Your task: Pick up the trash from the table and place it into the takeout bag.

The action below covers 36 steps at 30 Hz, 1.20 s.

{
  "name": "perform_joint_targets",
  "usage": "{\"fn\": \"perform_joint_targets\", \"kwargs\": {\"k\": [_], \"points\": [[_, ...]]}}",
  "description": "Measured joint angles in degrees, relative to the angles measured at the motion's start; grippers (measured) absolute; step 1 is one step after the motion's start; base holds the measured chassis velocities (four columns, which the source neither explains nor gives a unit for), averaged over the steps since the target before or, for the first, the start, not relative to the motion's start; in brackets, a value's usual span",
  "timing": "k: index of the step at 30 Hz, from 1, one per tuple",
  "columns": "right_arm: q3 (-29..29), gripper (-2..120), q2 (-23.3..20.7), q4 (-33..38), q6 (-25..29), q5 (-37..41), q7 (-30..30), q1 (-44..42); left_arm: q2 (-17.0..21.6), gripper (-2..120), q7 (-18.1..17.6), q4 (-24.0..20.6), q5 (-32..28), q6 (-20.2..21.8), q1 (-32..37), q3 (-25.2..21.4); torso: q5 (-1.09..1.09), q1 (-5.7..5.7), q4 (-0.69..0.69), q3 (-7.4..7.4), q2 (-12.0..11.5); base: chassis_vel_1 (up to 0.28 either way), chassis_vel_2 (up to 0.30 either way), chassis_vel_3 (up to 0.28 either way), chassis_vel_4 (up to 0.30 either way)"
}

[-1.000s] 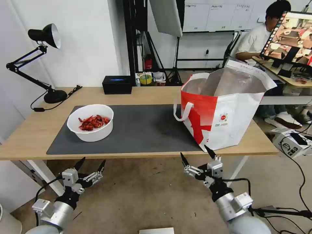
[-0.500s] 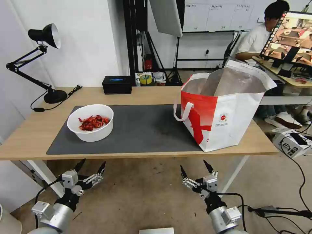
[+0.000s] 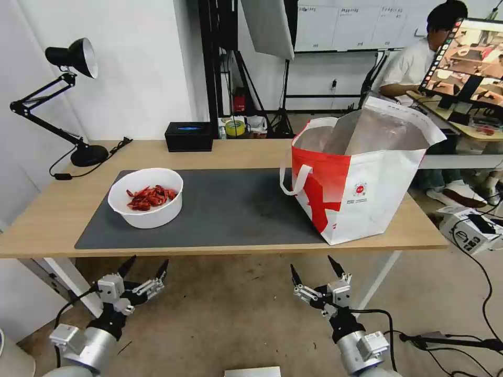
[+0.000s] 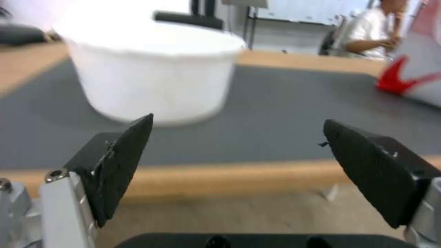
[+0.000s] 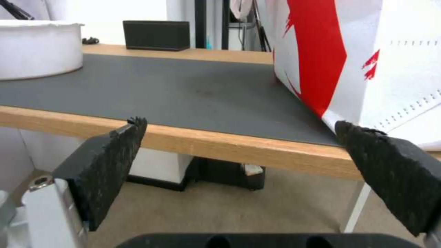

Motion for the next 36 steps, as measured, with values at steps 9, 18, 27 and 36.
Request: {"fn": "perform_joint_targets", "kwargs": {"k": [9,18,27,36], "points": [[0.03,100,-0.03,0.03,-0.06,0.04,-0.01,0.03,10.07,100,-12.04,-6.51,-16.12,8.7,-8.71,-0.83,0.01,0.0,-0.02,0.0,-0.01,0.0,0.0,0.0,0.0],[0.04,100,-0.05,0.07,-0.09,0.07,-0.02,0.06,21.66,100,-14.54,-0.22,-25.98,12.79,-15.03,-2.96,0.0,0.0,-0.01,0.0,-0.01,0.0,0.0,0.0,0.0],[0.04,100,-0.06,0.1,-0.12,0.1,-0.03,0.06,28.85,100,-17.3,5.1,-32.84,20.12,-18.4,-2.72,0.01,0.0,0.0,0.0,-0.01,0.0,0.0,0.0,0.0],[0.04,100,-0.06,0.1,-0.13,0.11,-0.03,0.07,33.97,100,-26.91,10.04,-45.94,35.44,-31.42,5.32,0.0,0.01,-0.02,0.01,-0.01,0.0,0.0,0.0,0.0]]}}
